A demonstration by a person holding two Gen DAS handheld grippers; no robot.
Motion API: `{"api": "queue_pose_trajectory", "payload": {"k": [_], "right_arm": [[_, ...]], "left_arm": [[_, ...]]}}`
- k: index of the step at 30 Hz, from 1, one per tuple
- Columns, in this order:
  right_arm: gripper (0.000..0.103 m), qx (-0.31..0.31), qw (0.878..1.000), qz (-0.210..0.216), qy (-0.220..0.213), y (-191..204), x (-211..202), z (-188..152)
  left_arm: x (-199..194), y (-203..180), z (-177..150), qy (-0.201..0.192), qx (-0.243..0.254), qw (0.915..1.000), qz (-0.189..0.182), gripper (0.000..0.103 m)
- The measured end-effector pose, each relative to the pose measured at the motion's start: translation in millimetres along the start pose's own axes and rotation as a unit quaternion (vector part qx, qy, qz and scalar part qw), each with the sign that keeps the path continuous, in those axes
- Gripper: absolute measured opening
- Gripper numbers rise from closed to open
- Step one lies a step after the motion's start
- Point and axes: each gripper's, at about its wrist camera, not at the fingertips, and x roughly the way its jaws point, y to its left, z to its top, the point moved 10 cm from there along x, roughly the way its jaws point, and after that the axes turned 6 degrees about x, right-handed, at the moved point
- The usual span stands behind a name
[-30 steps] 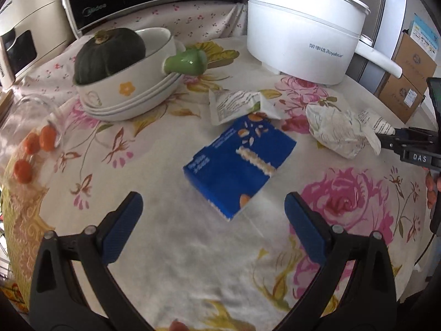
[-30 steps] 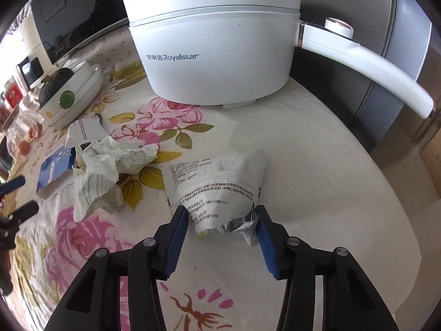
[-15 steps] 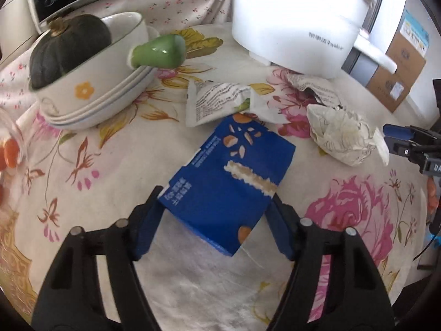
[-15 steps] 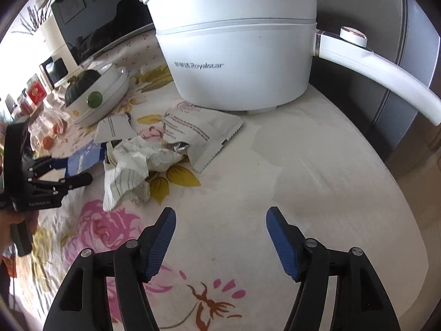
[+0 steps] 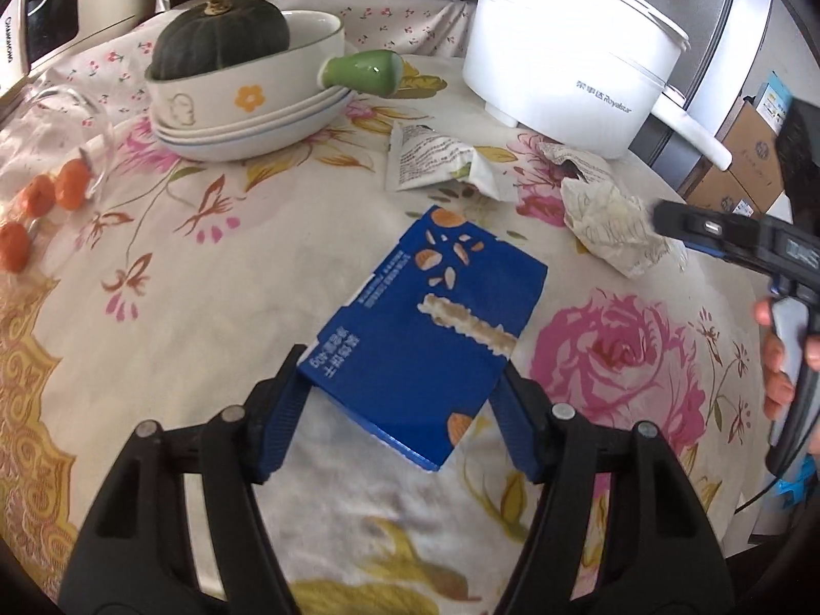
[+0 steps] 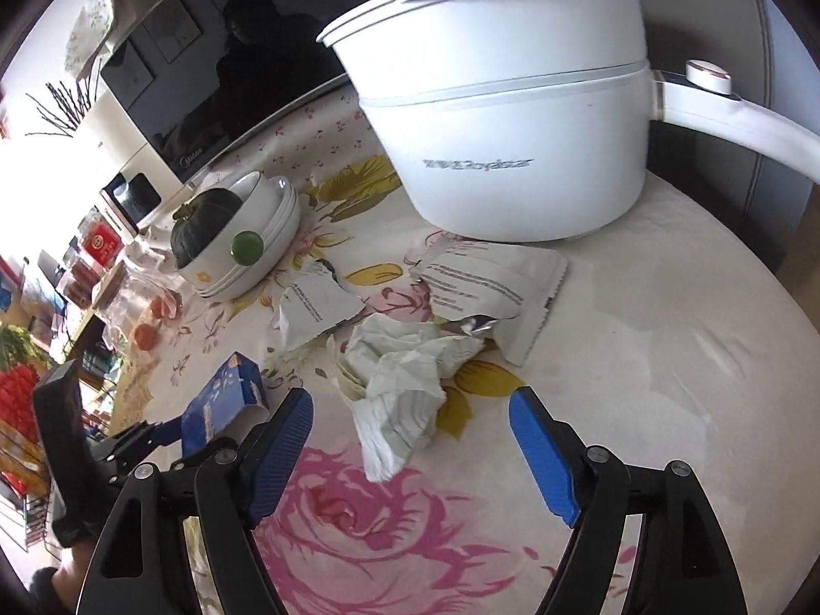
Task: Collect trash
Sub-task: 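Grasp the crumpled striped paper with the right tool while the left tool holds the box, then carry the blue box and crumpled paper over the white bin and open both tools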
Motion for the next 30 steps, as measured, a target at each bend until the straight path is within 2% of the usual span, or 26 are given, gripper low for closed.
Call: {"api": "queue_pose_trajectory", "payload": {"k": [2, 3, 5, 6, 9, 18, 30], "right_arm": [[0.08, 0.009, 1.0, -0.015, 0.003, 1, 14, -2], [0.076, 0.015, 1.0, -0.022, 0.006, 3, 22, -4], [0.06, 0.013, 1.0, -0.027, 0.005, 4, 29, -6], [0.045, 0.008, 1.0, -0.029, 0.006, 6, 32, -7], [0.039, -0.008, 0.999, -0.038, -0.001, 8, 26, -11], [0.037, -0.039, 0.998, -0.036, -0.016, 9, -47, -22], [0.037, -0.052, 0.998, -0.044, -0.019, -30, -148, -71]], "left_arm": [[-8, 1, -7, 0.002, -0.002, 1.0, 0.009, 0.069], [-12, 2, -11, 0.003, -0.007, 0.9999, 0.01, 0.069], [-20, 6, -20, 0.006, -0.024, 0.9996, 0.014, 0.069], [-23, 8, -23, 0.007, -0.032, 0.9994, 0.014, 0.069], [-34, 12, -32, 0.006, -0.056, 0.9983, 0.011, 0.069], [-81, -2, -41, -0.011, -0.072, 0.9973, 0.004, 0.069], [-127, -66, -61, -0.024, -0.056, 0.998, -0.016, 0.069]]}}
